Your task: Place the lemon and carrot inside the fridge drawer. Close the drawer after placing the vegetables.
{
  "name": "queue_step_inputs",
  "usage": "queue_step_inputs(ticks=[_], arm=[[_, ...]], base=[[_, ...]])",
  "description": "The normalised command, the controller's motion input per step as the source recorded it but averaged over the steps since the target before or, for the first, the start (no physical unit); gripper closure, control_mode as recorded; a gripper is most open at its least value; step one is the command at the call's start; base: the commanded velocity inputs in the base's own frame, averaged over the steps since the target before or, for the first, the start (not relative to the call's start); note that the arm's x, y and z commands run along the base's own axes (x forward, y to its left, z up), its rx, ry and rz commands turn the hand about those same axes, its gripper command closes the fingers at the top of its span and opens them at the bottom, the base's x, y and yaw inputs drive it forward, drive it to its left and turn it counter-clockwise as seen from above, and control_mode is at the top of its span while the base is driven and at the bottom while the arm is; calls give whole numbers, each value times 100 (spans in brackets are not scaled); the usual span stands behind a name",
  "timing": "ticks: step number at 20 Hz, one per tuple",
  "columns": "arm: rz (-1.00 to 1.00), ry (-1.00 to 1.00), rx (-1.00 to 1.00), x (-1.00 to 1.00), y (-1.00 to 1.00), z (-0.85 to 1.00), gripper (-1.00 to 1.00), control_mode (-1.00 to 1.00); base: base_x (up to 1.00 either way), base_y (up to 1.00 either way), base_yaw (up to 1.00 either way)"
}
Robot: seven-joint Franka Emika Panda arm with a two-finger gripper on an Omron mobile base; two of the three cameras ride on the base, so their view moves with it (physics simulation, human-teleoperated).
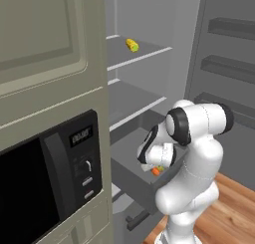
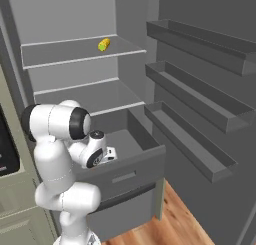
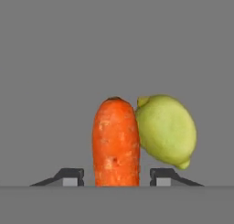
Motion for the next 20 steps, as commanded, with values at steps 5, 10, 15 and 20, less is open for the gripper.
queue_step_inputs(ticks=[5, 10, 15, 20], arm=[[-6, 0, 0, 7, 0, 28, -100, -100], [-16, -10, 0, -11, -5, 81, -100, -100], [-11, -15, 0, -4, 0, 100, -100, -100], [-11, -4, 2, -40, -25, 97, -100, -100]], base=[[0, 0, 0], [0, 0, 0], [0, 0, 0], [0, 0, 0]])
